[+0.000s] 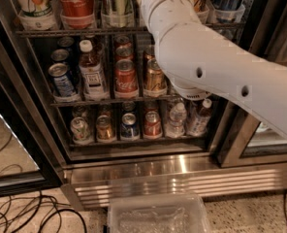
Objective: Pick water bottle from top shelf of fridge
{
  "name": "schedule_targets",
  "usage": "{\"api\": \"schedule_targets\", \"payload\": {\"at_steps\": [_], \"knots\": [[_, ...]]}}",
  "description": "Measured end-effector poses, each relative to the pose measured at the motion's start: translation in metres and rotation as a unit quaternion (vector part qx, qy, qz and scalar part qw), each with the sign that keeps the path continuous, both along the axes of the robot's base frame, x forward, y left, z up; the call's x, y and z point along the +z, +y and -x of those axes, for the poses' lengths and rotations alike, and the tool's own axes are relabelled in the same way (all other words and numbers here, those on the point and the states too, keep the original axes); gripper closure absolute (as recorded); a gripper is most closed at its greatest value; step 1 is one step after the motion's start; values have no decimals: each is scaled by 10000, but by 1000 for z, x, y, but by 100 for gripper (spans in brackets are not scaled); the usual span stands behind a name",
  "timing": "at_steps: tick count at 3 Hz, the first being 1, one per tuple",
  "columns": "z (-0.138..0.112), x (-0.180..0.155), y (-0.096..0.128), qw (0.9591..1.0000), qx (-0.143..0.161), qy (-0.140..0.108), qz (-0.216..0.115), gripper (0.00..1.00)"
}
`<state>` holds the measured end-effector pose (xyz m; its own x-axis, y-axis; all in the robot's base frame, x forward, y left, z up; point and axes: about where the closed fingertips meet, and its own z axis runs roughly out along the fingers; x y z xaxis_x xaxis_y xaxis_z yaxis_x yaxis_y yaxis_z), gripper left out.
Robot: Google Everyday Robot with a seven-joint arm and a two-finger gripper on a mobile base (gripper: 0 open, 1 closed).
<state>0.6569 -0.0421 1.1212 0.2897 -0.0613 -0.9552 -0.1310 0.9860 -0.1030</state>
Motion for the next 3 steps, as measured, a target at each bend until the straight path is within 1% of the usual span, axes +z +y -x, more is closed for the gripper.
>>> {"api": "schedule_targets", "payload": {"at_steps": [1, 2, 3], "knots": [[16, 10, 6, 9996, 286, 32, -59, 100], [35, 22, 7, 9963, 802, 215, -200, 100], [36, 24, -5, 9901, 1278, 454, -348, 100]]}}
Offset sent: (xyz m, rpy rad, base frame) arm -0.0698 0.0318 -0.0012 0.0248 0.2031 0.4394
